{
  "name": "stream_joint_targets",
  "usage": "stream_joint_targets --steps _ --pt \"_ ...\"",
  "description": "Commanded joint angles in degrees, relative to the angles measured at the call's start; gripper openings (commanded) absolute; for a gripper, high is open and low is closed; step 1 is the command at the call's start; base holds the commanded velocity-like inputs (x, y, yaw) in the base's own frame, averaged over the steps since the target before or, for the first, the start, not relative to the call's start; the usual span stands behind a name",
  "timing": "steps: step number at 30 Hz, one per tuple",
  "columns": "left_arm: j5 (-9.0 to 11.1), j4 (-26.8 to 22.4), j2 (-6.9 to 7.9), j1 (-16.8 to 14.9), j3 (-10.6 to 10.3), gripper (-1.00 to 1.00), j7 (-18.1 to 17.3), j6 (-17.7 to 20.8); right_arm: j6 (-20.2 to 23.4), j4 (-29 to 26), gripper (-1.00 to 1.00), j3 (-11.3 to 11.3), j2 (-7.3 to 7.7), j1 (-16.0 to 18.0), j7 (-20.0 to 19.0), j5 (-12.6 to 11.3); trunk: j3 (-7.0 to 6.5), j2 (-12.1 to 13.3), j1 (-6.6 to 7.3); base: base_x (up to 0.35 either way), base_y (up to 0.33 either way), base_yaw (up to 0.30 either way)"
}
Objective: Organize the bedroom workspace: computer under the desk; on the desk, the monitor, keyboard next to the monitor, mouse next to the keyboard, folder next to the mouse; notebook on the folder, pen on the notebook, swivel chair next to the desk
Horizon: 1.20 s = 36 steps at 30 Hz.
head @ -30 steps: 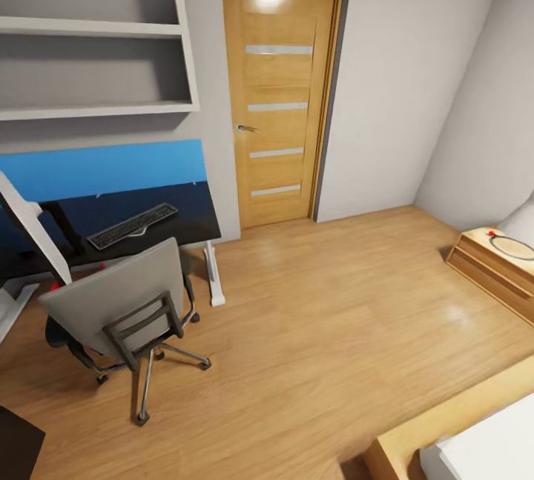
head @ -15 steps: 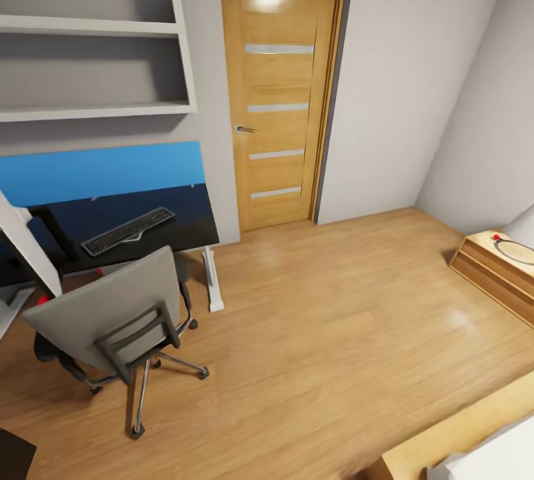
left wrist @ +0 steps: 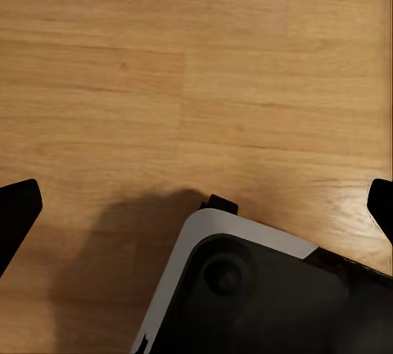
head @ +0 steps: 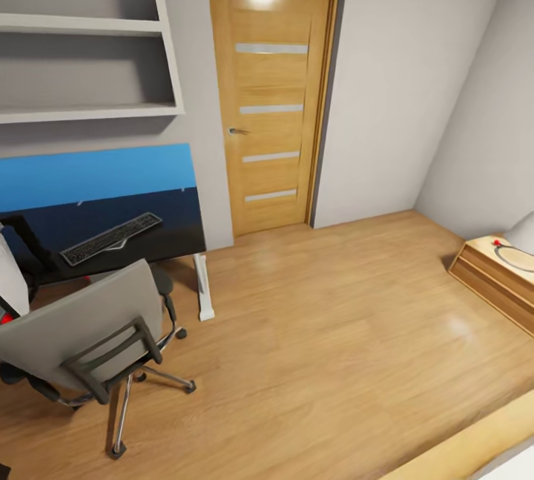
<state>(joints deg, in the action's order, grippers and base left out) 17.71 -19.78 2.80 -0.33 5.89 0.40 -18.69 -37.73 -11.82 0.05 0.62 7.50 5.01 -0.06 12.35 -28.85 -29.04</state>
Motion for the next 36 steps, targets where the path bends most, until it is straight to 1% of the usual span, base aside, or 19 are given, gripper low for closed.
stream_joint_targets --steps 1,15,23,31,36 --pt "0.4 0.0 0.01 0.0 -0.1 1.0 0.0 -0.2 -0.2 0.0 1.0 0.0 0.0 0.0 0.1 0.0 0.09 -0.1 -0.04 0.147 -0.169 0.0" --pt "0.5 0.0 0.05 0.0 0.0 1.0 0.0 -0.2 -0.2 0.0 1.0 0.0 0.03 0.0 0.1 0.0 0.09 -0.1 -0.04 0.024 -0.029 0.0" --pt "0.5 0.0 0.07 0.0 -0.1 1.0 0.0 -0.2 -0.2 0.0 1.0 0.0 0.08 0.0 0.1 0.0 -0.08 -0.1 -0.04 0.008 0.007 -0.178" --pt "0.5 0.0 0.1 0.0 -0.1 1.0 0.0 -0.2 -0.2 0.0 1.0 0.0 0.07 0.0 0.1 0.0 -0.31 -0.1 -0.04 0.189 0.16 -0.214" --pt "0.5 0.0 0.1 0.0 -0.1 1.0 0.0 -0.2 -0.2 0.0 1.0 0.0 0.01 0.0 0.1 0.0 -0.37 -0.1 -0.04 0.235 0.2 -0.075"
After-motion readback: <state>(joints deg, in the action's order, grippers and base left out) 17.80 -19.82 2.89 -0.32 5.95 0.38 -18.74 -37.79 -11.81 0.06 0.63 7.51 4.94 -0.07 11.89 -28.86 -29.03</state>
